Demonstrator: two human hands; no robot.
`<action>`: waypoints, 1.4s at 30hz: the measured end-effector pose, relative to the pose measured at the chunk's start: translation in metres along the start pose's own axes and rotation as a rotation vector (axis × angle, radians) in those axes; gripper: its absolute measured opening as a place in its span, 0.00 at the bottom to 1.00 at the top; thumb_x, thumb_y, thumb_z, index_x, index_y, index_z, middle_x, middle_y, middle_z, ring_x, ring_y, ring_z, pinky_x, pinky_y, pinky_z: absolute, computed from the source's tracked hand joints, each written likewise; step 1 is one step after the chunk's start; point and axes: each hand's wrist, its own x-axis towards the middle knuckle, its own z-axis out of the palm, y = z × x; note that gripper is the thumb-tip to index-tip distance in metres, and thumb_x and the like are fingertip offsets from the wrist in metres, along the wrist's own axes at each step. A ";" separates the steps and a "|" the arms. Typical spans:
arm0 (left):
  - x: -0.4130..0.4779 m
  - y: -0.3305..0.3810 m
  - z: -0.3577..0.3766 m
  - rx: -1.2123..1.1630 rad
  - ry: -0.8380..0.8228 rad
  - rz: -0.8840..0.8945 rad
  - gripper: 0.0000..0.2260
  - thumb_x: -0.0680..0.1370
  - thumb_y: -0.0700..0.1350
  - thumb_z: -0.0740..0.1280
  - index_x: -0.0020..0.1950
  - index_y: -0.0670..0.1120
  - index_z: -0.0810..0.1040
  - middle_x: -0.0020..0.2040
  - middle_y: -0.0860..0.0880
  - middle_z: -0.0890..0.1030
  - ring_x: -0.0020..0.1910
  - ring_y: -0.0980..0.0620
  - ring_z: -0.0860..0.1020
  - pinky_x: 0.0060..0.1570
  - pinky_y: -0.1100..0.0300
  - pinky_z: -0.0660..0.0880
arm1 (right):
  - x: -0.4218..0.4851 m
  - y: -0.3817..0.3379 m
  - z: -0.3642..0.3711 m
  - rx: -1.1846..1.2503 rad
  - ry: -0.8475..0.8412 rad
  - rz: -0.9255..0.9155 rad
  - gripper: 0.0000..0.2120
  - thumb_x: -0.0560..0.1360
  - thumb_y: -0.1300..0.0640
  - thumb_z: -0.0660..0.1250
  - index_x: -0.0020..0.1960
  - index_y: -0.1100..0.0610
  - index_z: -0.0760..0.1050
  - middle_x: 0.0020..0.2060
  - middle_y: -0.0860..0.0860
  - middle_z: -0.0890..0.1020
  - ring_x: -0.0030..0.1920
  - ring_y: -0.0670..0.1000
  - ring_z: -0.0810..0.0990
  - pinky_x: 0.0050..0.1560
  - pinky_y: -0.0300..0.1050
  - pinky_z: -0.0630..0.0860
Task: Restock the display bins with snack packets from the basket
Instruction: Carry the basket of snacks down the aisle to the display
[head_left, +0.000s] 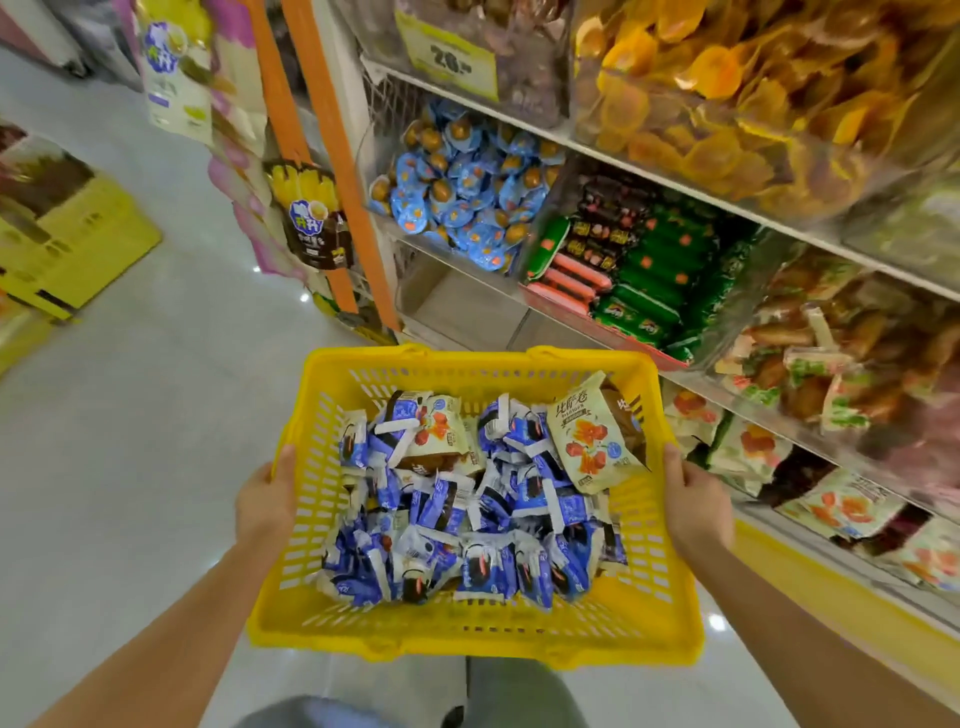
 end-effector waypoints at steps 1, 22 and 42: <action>0.004 0.002 0.005 0.025 -0.004 -0.004 0.26 0.80 0.59 0.54 0.55 0.38 0.78 0.47 0.38 0.79 0.51 0.38 0.76 0.49 0.49 0.69 | 0.002 0.003 0.002 -0.013 -0.002 0.008 0.26 0.79 0.39 0.49 0.35 0.58 0.68 0.29 0.54 0.73 0.33 0.56 0.73 0.30 0.44 0.64; 0.186 -0.044 0.083 0.183 -0.304 -0.043 0.26 0.81 0.56 0.51 0.66 0.36 0.71 0.62 0.34 0.74 0.61 0.34 0.72 0.61 0.43 0.68 | -0.029 0.028 0.181 0.050 0.071 0.296 0.26 0.79 0.41 0.48 0.43 0.60 0.74 0.36 0.56 0.77 0.38 0.58 0.76 0.36 0.45 0.67; 0.322 -0.222 0.227 0.137 -0.228 0.003 0.24 0.82 0.53 0.51 0.60 0.33 0.72 0.58 0.32 0.75 0.57 0.34 0.73 0.57 0.43 0.69 | 0.059 0.105 0.426 0.000 0.023 0.249 0.19 0.81 0.45 0.47 0.45 0.57 0.69 0.33 0.49 0.71 0.32 0.45 0.68 0.28 0.40 0.59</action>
